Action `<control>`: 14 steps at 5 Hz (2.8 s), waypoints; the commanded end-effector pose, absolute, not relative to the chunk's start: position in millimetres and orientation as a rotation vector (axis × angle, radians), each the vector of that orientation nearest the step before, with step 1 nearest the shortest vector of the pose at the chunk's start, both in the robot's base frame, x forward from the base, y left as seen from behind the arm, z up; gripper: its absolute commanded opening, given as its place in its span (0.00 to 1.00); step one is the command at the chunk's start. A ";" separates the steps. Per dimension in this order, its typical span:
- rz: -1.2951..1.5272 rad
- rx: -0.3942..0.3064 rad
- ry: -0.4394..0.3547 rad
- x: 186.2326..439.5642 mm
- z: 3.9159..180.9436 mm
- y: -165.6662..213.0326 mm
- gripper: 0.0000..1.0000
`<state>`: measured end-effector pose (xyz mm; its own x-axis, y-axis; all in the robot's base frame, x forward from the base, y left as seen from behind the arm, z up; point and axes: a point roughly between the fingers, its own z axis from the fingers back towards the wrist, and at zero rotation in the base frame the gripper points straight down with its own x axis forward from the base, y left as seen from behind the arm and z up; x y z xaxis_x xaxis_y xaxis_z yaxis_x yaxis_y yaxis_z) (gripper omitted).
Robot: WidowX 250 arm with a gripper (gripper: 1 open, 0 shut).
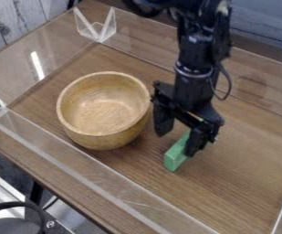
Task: Put the green block in the brown bowl
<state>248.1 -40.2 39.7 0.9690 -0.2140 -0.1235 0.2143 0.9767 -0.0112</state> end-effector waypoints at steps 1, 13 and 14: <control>-0.232 -0.004 0.088 257.0 37.9 -42.1 1.00; -0.212 -0.062 0.023 269.4 43.5 -35.9 1.00; -0.210 -0.065 0.021 269.0 44.0 -35.4 1.00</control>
<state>258.5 -35.5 25.7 0.9728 -0.2139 -0.0885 0.2078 0.9754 -0.0738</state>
